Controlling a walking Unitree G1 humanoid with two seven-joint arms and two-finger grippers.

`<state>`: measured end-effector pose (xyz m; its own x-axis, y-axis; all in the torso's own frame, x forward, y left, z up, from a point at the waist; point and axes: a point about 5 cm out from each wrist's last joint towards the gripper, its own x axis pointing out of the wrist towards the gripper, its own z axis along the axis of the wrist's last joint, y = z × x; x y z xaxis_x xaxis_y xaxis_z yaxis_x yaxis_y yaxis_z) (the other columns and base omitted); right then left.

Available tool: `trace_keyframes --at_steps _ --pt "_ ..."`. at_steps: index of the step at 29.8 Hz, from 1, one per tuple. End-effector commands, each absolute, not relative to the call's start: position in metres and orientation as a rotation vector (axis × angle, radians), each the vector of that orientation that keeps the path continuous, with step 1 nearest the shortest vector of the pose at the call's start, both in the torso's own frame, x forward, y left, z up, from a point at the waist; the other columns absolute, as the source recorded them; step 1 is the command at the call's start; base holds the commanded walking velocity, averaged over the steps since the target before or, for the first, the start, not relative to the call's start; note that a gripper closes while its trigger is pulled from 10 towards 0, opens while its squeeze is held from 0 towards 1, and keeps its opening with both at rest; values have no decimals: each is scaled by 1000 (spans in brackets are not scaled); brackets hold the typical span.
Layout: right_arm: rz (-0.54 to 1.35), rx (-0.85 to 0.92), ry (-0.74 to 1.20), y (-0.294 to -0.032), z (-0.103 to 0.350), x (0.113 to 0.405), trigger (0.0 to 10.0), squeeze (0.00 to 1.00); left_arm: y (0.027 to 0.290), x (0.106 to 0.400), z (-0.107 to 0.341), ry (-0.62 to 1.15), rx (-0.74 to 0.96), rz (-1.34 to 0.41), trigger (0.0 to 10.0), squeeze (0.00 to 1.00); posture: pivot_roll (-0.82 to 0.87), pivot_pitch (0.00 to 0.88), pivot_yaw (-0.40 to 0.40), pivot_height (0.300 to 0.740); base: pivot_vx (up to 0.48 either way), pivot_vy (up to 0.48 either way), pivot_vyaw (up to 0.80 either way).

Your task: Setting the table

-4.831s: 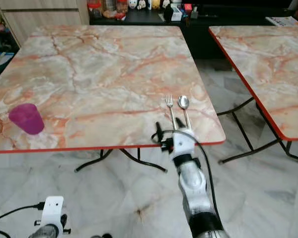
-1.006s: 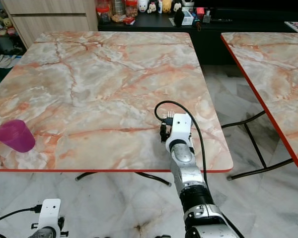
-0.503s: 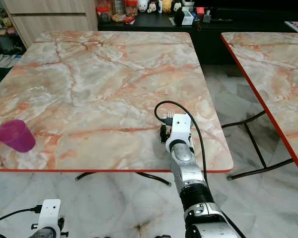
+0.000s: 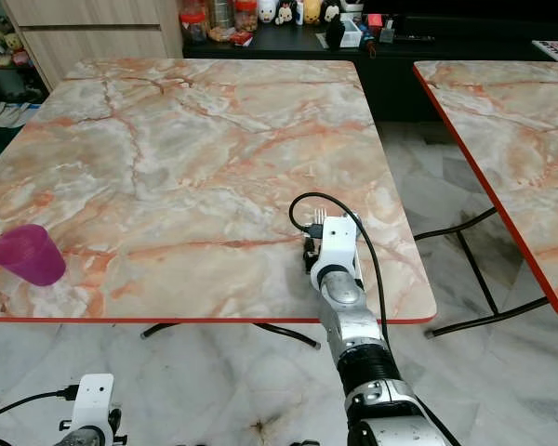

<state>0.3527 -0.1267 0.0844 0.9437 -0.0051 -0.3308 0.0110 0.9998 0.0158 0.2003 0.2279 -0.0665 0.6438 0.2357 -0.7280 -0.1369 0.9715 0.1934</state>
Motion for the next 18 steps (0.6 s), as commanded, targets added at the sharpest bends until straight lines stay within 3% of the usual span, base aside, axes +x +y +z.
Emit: trace_keyframes --at_steps 1,18 --pt "5 9 425 -123 68 345 0 0 230 193 -70 876 110 222 10000 0 34 139 -23 740 0 0 0" --pt "29 18 399 -120 76 349 0 0 225 194 -71 882 102 200 10000 0 32 116 -25 740 0 0 0"
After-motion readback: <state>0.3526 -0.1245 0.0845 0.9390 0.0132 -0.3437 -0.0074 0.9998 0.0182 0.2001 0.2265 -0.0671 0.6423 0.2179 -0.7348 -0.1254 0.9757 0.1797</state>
